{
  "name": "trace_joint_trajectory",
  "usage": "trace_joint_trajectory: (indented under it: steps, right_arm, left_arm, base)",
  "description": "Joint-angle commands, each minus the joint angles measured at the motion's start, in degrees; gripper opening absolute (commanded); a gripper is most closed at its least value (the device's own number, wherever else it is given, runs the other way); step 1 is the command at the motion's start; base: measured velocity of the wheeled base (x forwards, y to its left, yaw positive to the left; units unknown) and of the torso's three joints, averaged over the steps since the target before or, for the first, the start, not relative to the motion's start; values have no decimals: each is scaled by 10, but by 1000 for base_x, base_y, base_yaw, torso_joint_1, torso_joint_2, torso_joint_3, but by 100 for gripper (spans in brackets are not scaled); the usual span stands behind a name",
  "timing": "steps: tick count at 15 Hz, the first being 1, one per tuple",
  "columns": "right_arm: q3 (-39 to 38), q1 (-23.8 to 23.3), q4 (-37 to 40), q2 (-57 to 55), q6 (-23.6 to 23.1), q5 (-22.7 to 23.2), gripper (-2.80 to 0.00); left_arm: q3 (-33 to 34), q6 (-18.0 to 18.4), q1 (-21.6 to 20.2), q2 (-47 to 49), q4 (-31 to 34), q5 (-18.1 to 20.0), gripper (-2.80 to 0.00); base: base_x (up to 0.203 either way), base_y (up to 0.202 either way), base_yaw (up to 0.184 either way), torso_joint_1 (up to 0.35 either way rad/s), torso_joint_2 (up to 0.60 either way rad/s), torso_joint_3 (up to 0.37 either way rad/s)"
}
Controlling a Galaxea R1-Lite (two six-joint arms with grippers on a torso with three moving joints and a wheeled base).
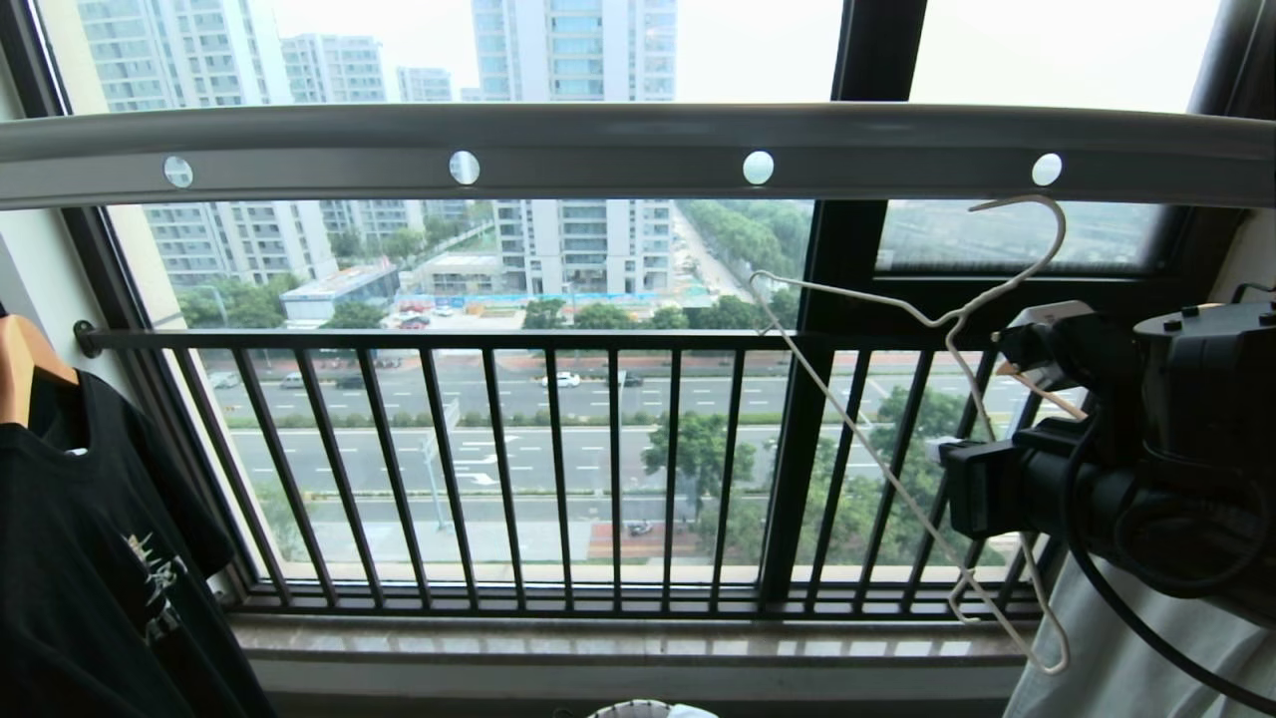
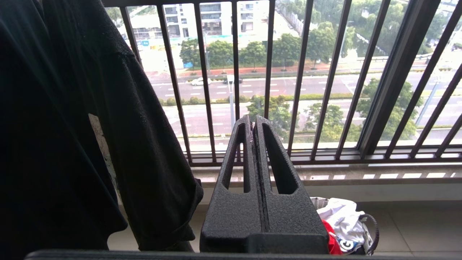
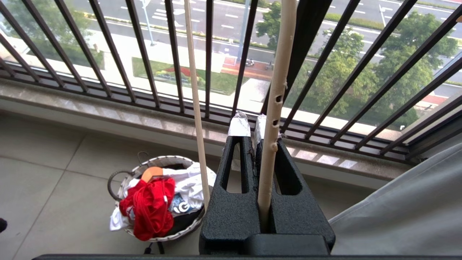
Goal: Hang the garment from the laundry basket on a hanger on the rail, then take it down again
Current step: Pick up the clothes rack on the clothesline
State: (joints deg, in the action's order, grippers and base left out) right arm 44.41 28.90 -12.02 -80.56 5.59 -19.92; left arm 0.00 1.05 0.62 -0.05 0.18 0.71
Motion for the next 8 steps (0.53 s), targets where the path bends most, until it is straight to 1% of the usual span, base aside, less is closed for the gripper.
trace_joint_trajectory:
  steps: [1, 8]
  right_arm:
    - [-2, -1, 0, -7, 0, -1, -280]
    - [-1, -2, -3, -8, 0, -2, -280]
  left_arm:
    - [0, 0, 0, 0, 0, 0, -280]
    - [0, 0, 0, 0, 0, 0, -280]
  base:
    - [0, 0, 0, 0, 0, 0]
    - [0, 0, 0, 0, 0, 0]
